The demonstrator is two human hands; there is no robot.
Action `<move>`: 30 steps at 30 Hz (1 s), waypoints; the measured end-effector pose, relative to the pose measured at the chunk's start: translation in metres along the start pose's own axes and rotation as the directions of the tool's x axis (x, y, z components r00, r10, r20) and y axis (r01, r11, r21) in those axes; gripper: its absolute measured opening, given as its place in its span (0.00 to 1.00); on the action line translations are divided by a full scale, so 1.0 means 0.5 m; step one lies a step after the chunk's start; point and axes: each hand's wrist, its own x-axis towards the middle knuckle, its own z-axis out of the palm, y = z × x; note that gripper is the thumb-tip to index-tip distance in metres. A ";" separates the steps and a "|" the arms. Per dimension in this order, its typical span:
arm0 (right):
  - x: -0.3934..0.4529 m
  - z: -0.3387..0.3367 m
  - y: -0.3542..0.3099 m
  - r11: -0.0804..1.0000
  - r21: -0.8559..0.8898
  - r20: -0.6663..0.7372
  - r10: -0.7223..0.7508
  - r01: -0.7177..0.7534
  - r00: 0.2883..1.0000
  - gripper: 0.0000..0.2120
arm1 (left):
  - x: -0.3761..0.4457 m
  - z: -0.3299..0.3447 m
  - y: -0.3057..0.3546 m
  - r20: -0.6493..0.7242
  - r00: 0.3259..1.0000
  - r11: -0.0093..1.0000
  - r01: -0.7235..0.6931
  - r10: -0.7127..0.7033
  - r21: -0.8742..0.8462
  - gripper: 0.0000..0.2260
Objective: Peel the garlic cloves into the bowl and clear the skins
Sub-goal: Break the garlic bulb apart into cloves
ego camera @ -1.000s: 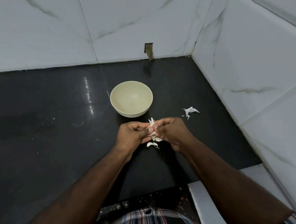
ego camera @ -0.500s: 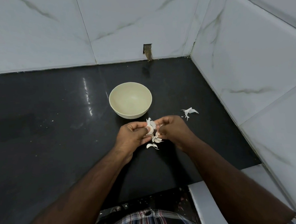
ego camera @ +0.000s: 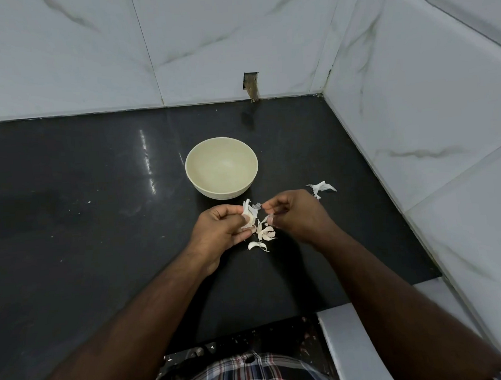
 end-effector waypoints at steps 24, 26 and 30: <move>-0.003 0.049 -0.010 0.889 0.445 -0.014 0.127 -0.107 0.992 0.03 | -0.005 0.016 0.003 -0.043 0.994 0.995 -0.098 0.099 0.020 0.06; -0.005 0.044 -0.011 0.847 0.513 0.029 0.145 -0.139 0.989 0.03 | -0.005 0.014 0.004 -0.025 0.995 0.996 -0.092 0.092 0.009 0.06; -0.006 0.040 -0.007 0.816 0.552 0.090 0.144 -0.170 0.986 0.03 | -0.002 0.010 0.000 0.046 0.997 0.998 -0.055 0.055 -0.018 0.08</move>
